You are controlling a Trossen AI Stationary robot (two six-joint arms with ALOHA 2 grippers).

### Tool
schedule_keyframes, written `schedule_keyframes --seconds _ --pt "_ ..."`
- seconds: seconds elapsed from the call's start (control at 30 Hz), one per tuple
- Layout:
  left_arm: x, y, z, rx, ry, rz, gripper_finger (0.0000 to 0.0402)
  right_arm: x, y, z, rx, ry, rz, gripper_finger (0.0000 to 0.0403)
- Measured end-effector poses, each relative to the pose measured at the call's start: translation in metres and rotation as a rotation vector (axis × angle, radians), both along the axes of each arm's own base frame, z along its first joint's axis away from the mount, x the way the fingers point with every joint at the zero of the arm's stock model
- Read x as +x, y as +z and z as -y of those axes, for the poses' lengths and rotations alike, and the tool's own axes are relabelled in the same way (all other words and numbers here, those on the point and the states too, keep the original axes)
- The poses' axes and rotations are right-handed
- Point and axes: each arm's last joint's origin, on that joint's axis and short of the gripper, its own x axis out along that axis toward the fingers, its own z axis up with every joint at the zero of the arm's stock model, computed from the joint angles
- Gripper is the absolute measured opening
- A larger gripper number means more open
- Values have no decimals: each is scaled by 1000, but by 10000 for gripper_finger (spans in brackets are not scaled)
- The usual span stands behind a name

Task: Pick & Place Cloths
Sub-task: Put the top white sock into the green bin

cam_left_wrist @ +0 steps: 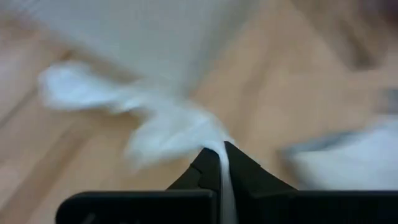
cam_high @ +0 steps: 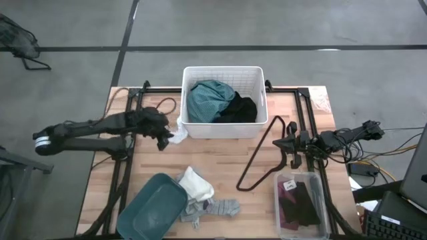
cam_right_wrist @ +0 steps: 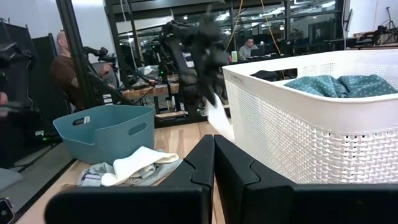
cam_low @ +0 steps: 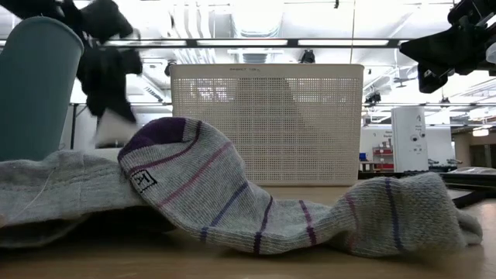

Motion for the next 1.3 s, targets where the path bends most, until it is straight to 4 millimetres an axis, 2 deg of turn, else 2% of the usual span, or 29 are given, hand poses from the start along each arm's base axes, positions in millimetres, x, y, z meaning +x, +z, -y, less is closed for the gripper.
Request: schedule_keyframes --seconds 0.23,0.43,0.6,0.77,0.93,1.17,1.3 --pt "-16 67 20 -63 -195 257 4 0 0 0 0 0 0 8" --pt "-32 101 34 -161 -299 371 5 0 0 0 0 0 0 8" --pt "-52 139 45 -138 -389 537 5 0 0 0 0 0 0 8" --pt "-75 162 55 -276 -496 627 5 0 0 0 0 0 1 8" --pt "-86 163 59 -419 -501 583 4 0 0 0 0 0 0 8" --pt "-67 137 62 -617 -476 370 4 0 0 0 0 0 0 8" --pt "-57 132 66 -668 -508 312 4 0 0 0 0 0 0 8"
